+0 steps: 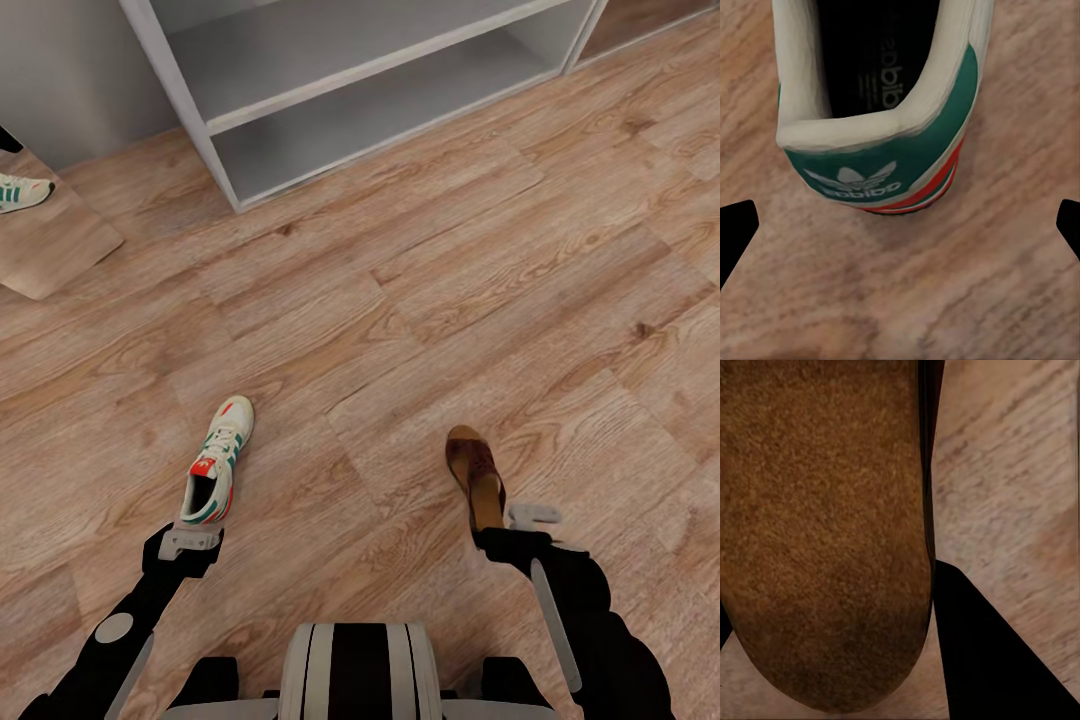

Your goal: Pick up the two gym shoes and the two sandals from the corridor floor and place them onto the hallstand (shoe rack) in the corridor, making sure they are on the rack and not on the floor. Arrange them so the two gym shoes are next to each other and the two sandals are next to each other.

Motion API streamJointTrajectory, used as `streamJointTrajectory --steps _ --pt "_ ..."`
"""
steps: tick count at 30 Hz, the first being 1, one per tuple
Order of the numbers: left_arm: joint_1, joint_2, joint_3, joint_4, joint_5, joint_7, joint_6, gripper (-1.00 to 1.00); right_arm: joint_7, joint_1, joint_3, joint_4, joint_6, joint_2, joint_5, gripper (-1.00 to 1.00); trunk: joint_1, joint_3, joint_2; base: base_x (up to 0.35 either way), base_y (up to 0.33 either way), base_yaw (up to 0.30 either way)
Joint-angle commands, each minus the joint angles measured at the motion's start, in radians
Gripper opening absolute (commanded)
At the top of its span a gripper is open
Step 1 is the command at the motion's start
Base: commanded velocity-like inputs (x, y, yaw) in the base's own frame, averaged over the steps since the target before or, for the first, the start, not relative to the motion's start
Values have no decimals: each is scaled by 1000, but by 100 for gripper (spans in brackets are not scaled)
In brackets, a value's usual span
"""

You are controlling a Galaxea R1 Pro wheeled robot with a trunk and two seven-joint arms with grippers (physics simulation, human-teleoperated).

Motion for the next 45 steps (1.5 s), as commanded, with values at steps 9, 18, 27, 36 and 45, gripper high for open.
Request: streamJointTrajectory --steps 9,18,27,36,45 --pt "0 1 0 -1 0 -3 1 100 -2 0 2 -6 -141 1 -2 -100 0 -5 0 0 0 0" --pt "0 1 0 -1 0 -3 0 100 -2 0 3 -7 -163 0 -2 -100 3 -36 -2 0 0 0" --pt "0 0 0 -1 2 -2 -54 100 -2 0 3 -7 -163 1 -2 -100 3 -40 -2 0 0 0" --pt "0 1 17 -1 3 -2 -61 100 -2 0 4 -7 -163 1 -2 -100 3 -44 -2 0 0 0" --pt "0 0 58 -1 3 -2 -62 100 -2 0 5 -7 -164 1 -2 -100 5 -70 -3 0 0 0"
